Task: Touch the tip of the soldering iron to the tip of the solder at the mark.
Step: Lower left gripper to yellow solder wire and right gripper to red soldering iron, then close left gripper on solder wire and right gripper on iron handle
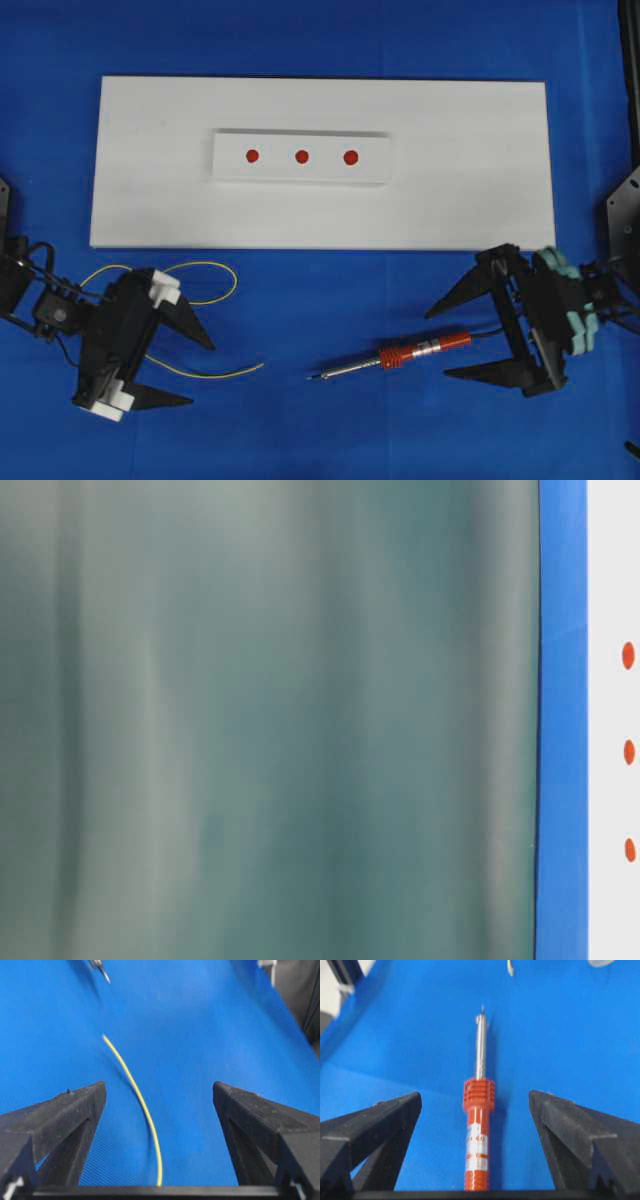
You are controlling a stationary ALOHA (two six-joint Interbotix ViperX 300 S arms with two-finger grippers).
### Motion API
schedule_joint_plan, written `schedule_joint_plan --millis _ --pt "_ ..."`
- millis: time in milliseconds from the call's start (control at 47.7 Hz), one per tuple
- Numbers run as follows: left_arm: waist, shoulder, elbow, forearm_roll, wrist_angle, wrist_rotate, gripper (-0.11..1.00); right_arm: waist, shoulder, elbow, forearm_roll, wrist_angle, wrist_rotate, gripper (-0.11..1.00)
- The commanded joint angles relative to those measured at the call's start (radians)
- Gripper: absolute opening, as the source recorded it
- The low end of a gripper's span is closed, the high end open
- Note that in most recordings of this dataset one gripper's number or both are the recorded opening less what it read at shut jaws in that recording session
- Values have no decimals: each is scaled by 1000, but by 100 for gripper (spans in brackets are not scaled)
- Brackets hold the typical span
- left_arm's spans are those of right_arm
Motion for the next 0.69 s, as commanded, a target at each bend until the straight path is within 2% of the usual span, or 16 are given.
schedule_joint_plan --millis 0,210,440,566,671 --pt "-9 26 -15 -5 -12 -6 82 20 63 -18 29 -61 -3 92" --pt "-23 80 -8 -6 -5 -26 82 46 209 -43 61 -141 -3 91" --pt "-23 117 -9 -5 -3 -26 80 48 272 -66 66 -153 -3 83" --pt "-23 120 -3 -5 6 -25 73 51 278 -71 66 -153 -3 81" --pt "-25 118 0 -6 35 -26 62 51 291 -77 64 -153 -5 76"
